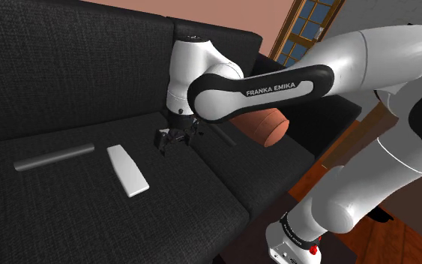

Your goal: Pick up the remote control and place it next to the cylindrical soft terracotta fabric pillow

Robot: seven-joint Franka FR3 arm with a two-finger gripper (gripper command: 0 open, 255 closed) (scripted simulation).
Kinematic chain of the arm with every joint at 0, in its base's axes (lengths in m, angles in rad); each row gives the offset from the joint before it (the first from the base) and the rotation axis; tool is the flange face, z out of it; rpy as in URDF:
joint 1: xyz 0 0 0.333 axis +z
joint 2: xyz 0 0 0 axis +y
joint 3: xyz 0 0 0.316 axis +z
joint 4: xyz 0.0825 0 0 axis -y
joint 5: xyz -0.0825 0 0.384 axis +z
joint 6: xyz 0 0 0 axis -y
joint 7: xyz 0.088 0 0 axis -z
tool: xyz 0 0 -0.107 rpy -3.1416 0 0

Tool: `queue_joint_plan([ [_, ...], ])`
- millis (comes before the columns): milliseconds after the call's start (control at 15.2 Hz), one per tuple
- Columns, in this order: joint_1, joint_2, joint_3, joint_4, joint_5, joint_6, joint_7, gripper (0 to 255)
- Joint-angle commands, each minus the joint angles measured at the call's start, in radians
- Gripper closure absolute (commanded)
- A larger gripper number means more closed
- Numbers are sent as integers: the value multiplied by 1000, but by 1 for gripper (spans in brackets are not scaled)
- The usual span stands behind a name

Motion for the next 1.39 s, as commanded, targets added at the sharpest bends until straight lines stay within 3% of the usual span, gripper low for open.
queue_joint_plan([
  [0, 10, 81, 22, 64, -42, 14, 63, 0],
  [330, 66, 286, 40, 229, -162, 34, 210, 0],
  [660, 160, 489, 18, 436, -270, 16, 325, 0],
  [1320, 175, 544, -1, 406, -304, 95, 347, 0],
])
